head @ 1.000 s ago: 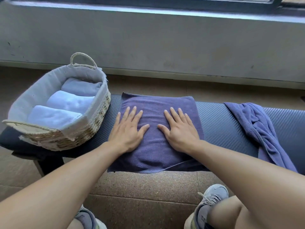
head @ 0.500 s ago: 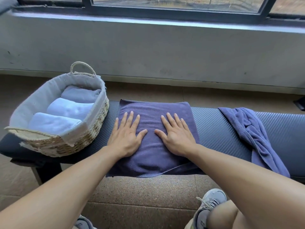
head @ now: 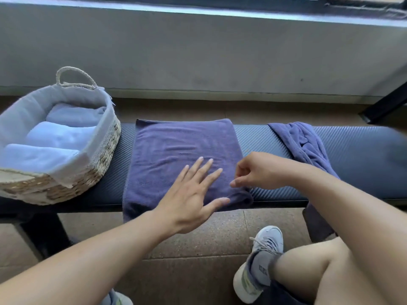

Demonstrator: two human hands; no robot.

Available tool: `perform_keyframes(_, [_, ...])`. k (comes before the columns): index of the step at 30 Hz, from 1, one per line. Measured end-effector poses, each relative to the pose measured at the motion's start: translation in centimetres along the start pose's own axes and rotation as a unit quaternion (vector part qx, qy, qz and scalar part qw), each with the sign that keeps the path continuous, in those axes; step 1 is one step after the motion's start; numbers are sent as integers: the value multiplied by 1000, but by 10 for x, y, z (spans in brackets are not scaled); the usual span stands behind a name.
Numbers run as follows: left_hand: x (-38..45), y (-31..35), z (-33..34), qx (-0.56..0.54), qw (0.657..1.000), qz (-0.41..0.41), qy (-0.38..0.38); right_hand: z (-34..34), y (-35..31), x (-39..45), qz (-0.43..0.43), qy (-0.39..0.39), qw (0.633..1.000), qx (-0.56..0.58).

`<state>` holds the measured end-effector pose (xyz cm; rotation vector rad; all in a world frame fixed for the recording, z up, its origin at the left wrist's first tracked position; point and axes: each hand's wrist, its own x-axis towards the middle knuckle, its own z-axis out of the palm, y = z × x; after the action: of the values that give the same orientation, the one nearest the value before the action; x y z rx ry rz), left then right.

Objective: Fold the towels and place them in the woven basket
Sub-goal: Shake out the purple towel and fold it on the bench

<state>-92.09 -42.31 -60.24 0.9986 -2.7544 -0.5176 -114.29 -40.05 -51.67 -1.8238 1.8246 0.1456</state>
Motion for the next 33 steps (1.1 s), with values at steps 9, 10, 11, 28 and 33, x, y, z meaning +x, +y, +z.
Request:
perform_keyframes(9, [-5,-2,9,132,987,12,-87,17,10,-26,-33,-9,998,-49])
perform_keyframes(10, [-4,-2,9,133,987,13,-87,15,9,-28,-38,-10,998,-48])
perform_keyframes(11, [-5,-2,9,132,987,13,-87,14,7,-29,-42,-9,998,-48])
perform_keyframes(28, [-4,-3,8,123,988,13,-93,7,-13,-39,-34,144,989,31])
perform_keyframes(33, [-1,-6,7,111,989,14,-98,10,-19,-38,5,195,980,35])
